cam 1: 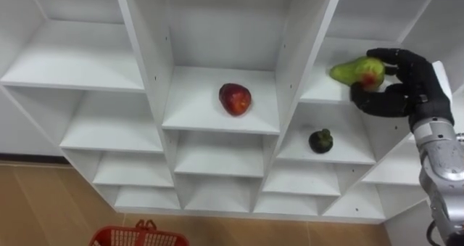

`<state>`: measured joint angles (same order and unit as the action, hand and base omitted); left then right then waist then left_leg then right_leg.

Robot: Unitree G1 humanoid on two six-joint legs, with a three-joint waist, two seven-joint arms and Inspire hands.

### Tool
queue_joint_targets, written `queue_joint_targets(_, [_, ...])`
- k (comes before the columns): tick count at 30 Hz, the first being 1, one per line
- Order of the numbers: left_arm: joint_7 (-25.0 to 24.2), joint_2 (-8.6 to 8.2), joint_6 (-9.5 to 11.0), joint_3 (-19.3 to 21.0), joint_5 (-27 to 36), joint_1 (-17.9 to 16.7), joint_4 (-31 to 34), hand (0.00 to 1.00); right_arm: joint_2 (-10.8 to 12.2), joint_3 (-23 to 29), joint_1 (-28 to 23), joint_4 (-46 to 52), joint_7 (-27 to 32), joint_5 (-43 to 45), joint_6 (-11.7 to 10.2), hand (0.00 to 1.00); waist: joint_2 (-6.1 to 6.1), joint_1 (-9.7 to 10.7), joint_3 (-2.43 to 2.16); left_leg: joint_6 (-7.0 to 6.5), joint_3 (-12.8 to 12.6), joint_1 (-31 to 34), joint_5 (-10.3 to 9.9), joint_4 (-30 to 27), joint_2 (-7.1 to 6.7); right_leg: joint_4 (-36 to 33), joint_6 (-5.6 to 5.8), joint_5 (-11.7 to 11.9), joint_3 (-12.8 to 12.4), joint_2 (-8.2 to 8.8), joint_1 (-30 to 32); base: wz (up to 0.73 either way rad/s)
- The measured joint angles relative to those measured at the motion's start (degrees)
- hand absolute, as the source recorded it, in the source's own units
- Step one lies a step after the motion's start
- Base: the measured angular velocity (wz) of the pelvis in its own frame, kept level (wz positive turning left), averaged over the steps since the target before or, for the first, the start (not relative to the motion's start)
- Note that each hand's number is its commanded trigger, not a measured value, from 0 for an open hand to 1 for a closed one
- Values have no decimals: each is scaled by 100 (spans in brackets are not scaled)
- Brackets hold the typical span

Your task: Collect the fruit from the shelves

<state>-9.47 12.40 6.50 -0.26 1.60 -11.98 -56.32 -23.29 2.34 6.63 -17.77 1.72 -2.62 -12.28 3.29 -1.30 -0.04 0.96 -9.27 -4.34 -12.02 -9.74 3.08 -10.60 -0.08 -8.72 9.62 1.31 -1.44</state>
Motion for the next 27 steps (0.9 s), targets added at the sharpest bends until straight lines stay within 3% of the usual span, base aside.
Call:
queue_joint_targets(3, [-21,-3,-1,3,0,1,19,100,4,-9,-263,679,-271,78,95,100,23,12,4,0,0,-3,0,7,2,0,0,0,-10,-3,8,0])
queue_joint_targets(10, [-98,3,-3,0,11,-2,45,100,3,-8,-350,1195,-539,92,224,100,143,99,8,0,-20,-18,0,0,3,2,-2,1,-28,-4,36,-1])
queue_joint_targets(23, [-77,2,0,-1,7,204,4,100,10,12,-1191,2362,-946,146,242,100,143,268,1,2,-179,69,-2,17,23,-21,-19,14,-179,-36,191,-6])
queue_joint_targets(27, [-73,2,3,-1,9,303,-128,100,10,78,-1242,2400,-983,203,242,100,153,334,4,2,-180,71,-2,23,24,-27,-19,15,-179,-35,192,0])
